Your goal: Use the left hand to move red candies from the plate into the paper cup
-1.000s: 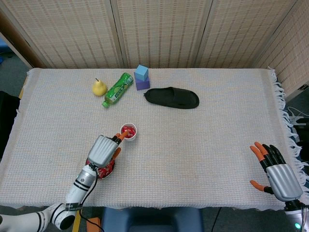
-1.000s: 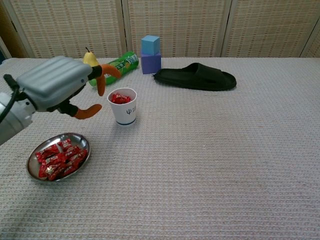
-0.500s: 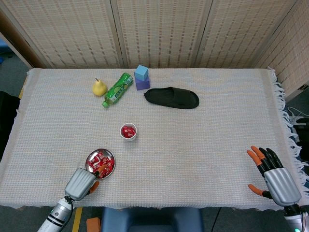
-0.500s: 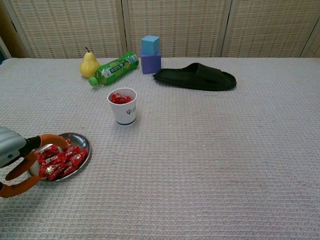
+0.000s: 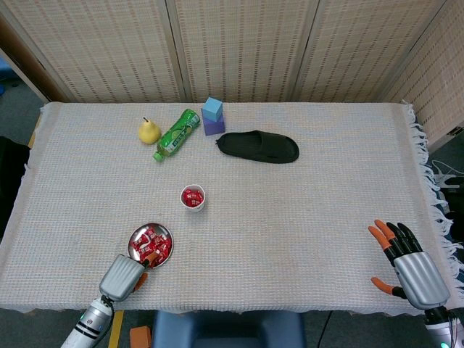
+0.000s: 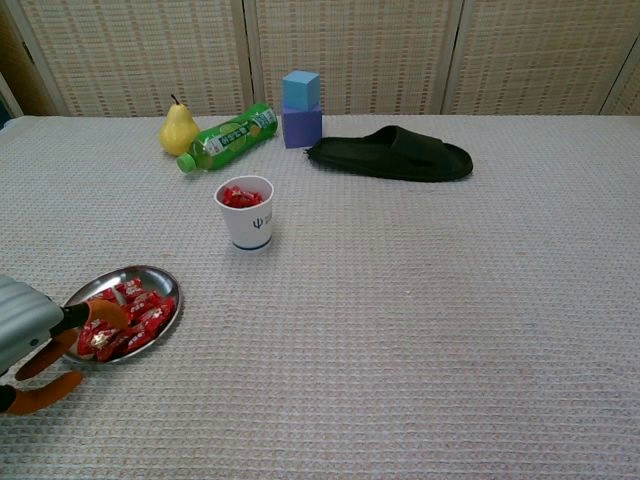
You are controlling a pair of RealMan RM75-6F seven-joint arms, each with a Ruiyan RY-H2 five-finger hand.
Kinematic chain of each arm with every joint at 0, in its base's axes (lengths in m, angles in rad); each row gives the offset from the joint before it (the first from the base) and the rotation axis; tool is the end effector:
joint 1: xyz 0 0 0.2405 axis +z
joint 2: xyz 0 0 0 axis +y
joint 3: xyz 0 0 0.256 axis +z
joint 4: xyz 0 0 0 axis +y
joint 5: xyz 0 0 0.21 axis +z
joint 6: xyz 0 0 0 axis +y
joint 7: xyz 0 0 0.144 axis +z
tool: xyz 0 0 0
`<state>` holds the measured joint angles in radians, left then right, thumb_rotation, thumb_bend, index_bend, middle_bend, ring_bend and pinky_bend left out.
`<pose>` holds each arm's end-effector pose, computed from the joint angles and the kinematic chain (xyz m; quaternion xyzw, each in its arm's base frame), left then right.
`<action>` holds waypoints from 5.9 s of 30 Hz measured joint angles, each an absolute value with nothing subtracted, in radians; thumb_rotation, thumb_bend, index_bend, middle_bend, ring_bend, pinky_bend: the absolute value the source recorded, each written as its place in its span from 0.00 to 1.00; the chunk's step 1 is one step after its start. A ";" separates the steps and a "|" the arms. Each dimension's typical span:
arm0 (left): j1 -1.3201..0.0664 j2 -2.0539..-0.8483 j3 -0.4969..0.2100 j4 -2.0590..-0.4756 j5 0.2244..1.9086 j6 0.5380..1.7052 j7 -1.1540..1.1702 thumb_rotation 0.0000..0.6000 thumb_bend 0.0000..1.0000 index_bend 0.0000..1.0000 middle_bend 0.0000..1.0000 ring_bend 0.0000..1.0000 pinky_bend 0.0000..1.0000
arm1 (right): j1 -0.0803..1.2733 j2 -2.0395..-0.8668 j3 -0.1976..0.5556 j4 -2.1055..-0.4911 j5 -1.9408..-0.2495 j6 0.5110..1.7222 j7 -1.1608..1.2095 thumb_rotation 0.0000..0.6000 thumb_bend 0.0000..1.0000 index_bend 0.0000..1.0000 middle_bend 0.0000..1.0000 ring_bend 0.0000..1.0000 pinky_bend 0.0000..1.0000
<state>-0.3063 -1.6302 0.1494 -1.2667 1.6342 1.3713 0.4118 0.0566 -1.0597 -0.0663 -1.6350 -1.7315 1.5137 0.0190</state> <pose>-0.2578 0.1917 -0.0267 -0.7870 -0.2363 -0.3312 0.4638 -0.2935 -0.1441 0.1512 0.6722 -0.3699 0.3875 0.5111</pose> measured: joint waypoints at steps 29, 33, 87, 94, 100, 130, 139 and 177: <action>-0.313 -1.673 0.096 -1.234 1.647 1.324 0.410 1.00 0.38 0.30 0.85 0.92 1.00 | 0.055 -1.059 -0.065 -1.635 -1.727 1.516 0.019 1.00 0.04 0.00 0.00 0.00 0.00; -0.313 -1.673 0.092 -1.233 1.646 1.322 0.409 1.00 0.38 0.33 0.85 0.92 1.00 | 0.053 -1.059 -0.064 -1.635 -1.727 1.521 0.019 1.00 0.04 0.00 0.00 0.00 0.00; -0.355 -1.558 0.039 -1.433 1.491 1.172 0.544 1.00 0.38 0.47 0.87 0.92 1.00 | 0.058 -1.065 -0.059 -1.640 -1.715 1.505 0.004 1.00 0.04 0.00 0.00 0.00 0.00; -0.354 -1.559 0.041 -1.431 1.498 1.184 0.543 1.00 0.37 0.49 0.87 0.92 1.00 | 0.059 -1.065 -0.060 -1.640 -1.716 1.505 0.004 1.00 0.04 0.00 0.00 0.00 0.00; -0.351 -1.543 0.038 -1.462 1.519 1.215 0.532 1.00 0.37 0.49 0.87 0.92 1.00 | 0.059 -1.064 -0.059 -1.639 -1.714 1.505 0.005 1.00 0.04 0.00 0.00 0.00 0.00; -0.752 -1.699 -0.328 -1.351 1.221 1.000 0.637 1.00 0.38 0.44 0.88 0.92 1.00 | 0.084 -1.070 -0.031 -1.647 -1.634 1.442 -0.011 1.00 0.04 0.00 0.00 0.00 0.00; -0.804 -1.733 -0.318 -1.288 1.167 0.992 0.651 1.00 0.38 0.34 0.88 0.92 1.00 | 0.088 -1.072 -0.025 -1.648 -1.621 1.433 -0.018 1.00 0.04 0.00 0.00 0.00 0.00; -0.477 -1.490 0.054 -1.503 1.257 1.140 0.559 1.00 0.38 0.28 0.88 0.92 1.00 | 0.068 -1.064 -0.055 -1.641 -1.701 1.491 0.010 1.00 0.04 0.00 0.00 0.00 0.00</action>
<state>-0.4774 -1.4899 0.0544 -1.5030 1.2567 1.1403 0.5592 0.0680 -1.0637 -0.0554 -1.6410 -1.7008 1.4915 0.0097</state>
